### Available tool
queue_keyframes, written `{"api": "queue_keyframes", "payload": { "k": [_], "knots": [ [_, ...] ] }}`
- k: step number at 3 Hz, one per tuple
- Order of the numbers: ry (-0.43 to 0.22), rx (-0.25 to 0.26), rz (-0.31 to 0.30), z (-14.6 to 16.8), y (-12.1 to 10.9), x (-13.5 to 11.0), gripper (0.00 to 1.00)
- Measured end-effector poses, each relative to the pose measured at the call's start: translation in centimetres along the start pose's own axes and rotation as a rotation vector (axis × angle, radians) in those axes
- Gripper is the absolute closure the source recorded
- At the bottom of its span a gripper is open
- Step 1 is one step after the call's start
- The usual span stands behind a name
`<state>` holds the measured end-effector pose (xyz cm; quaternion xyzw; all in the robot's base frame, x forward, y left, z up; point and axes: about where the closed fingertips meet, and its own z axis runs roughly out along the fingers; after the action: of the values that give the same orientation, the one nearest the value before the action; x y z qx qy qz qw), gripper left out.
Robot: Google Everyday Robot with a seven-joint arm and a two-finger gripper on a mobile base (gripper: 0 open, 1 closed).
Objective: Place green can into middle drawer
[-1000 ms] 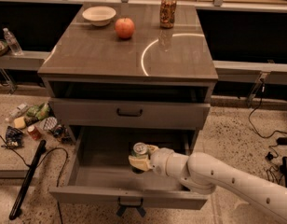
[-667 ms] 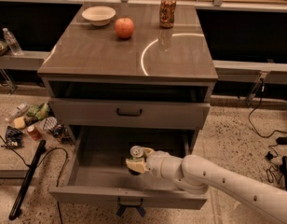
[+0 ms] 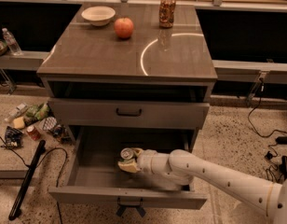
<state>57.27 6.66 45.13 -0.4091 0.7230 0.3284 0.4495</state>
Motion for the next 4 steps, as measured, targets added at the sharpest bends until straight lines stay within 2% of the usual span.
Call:
{"api": "queue_keyframes", "payload": {
  "k": [1, 2, 3, 4],
  "knots": [
    [0.018, -0.032, -0.049, 2.2, 0.1, 1.1, 0.66],
    [0.022, -0.033, -0.065, 2.9, 0.1, 1.6, 0.43],
    [0.039, -0.011, -0.037, 2.3, 0.2, 2.0, 0.19],
    [0.058, 0.012, 0.02, 0.8, 0.4, 2.3, 0.0]
  ]
}}
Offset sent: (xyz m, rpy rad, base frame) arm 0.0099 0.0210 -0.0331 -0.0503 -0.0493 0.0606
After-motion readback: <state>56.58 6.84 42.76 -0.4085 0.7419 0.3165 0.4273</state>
